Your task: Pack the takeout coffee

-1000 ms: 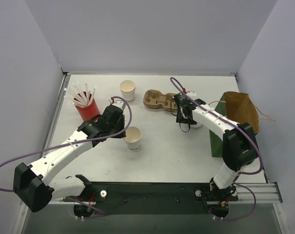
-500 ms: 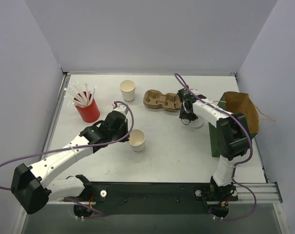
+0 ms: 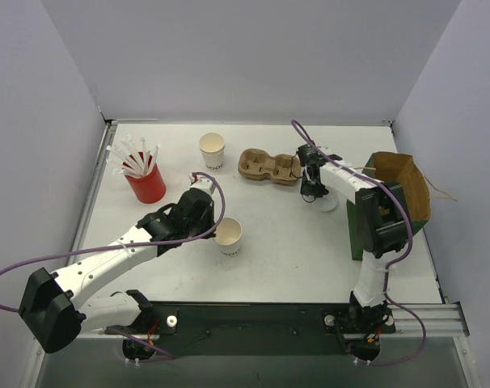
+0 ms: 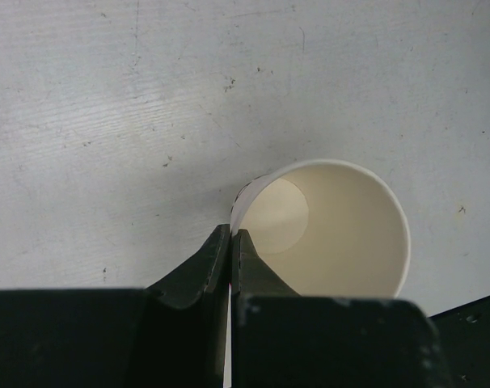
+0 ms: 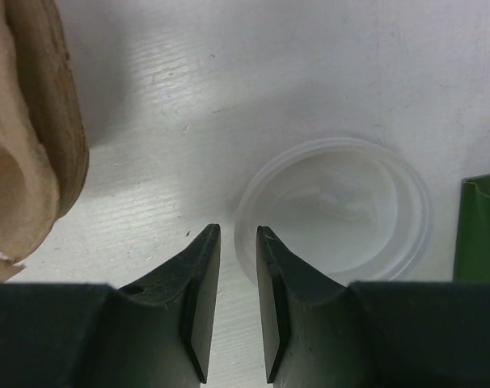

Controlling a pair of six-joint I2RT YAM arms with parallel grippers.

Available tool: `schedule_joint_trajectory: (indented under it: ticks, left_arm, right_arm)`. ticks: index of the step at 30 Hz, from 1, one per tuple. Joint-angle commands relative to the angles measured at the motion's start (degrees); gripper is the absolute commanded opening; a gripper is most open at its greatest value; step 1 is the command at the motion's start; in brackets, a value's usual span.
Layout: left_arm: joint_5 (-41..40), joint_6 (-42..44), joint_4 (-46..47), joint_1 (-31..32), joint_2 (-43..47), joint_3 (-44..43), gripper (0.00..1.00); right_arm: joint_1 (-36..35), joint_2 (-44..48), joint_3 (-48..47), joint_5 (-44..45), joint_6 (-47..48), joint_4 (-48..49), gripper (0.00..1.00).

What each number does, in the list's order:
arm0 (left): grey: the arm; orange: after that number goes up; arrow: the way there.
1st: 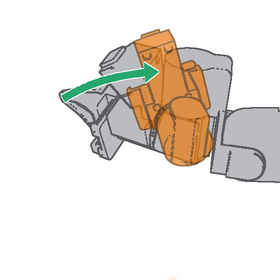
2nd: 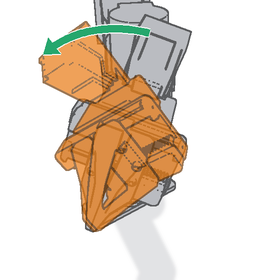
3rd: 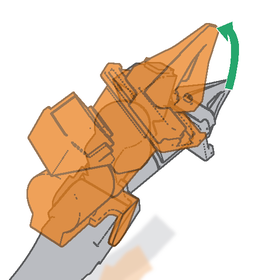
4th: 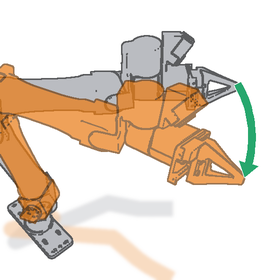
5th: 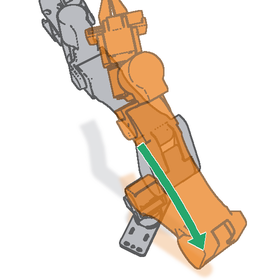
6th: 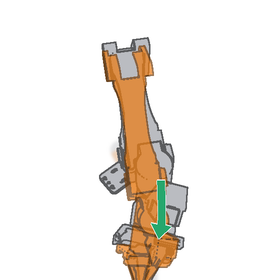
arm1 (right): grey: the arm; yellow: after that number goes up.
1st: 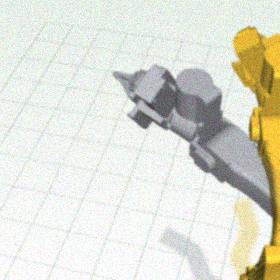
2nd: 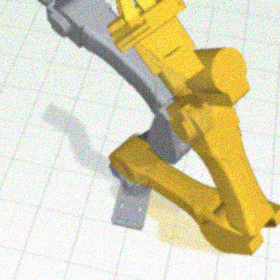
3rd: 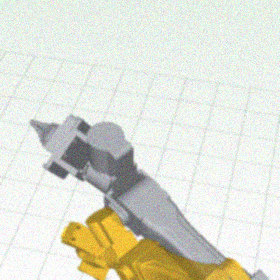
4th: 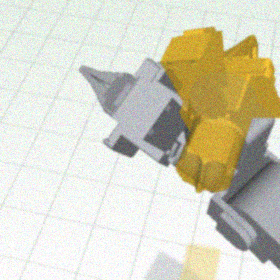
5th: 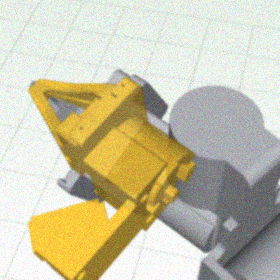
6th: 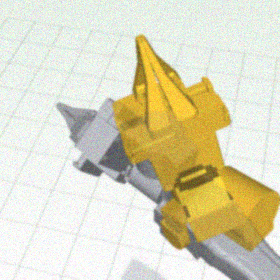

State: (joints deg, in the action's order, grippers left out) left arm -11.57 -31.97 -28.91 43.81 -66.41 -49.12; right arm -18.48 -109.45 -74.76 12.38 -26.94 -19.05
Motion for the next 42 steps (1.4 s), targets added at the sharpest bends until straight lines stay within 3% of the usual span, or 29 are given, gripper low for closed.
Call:
schedule_joint_trajectory:
  ticks: [1,8,14,24,25,35,42]
  left_arm:
    - [-1.26,-0.03,3.5,0.31,0.14,0.17,0.0]
    - [-1.43,0.06,3.42,0.48,-0.03,0.34,0.01]
    - [-1.44,0.06,3.59,0.49,0.05,0.69,0.08]
    - [-1.17,0.06,4.12,0.48,0.14,1.05,0.27]
    - [-1.17,0.06,4.21,0.57,0.23,1.13,0.32]
    - [-1.35,0.06,4.3,0.57,0.85,0.52,0.43]
    - [-1.17,0.41,3.24,0.49,1.81,-0.97,0.45]
  right_arm:
    - [1.16,-0.59,-1.62,0.54,0.75,-0.81,0.21]
    - [1.78,-0.85,-1.53,0.36,1.27,-0.55,0.15]
    - [1.78,-0.68,-1.53,0.36,1.45,-0.64,0.0]
    - [0.55,2.74,-2.14,-0.34,0.57,-3.01,0.0]
    - [0.29,3.36,-2.23,-0.69,0.57,-3.36,0.0]
    - [-5.33,4.51,-5.39,-0.43,-0.4,-6.26,0.0]
    - [-7.09,4.5,-9.17,0.36,-0.57,-9.69,0.0]
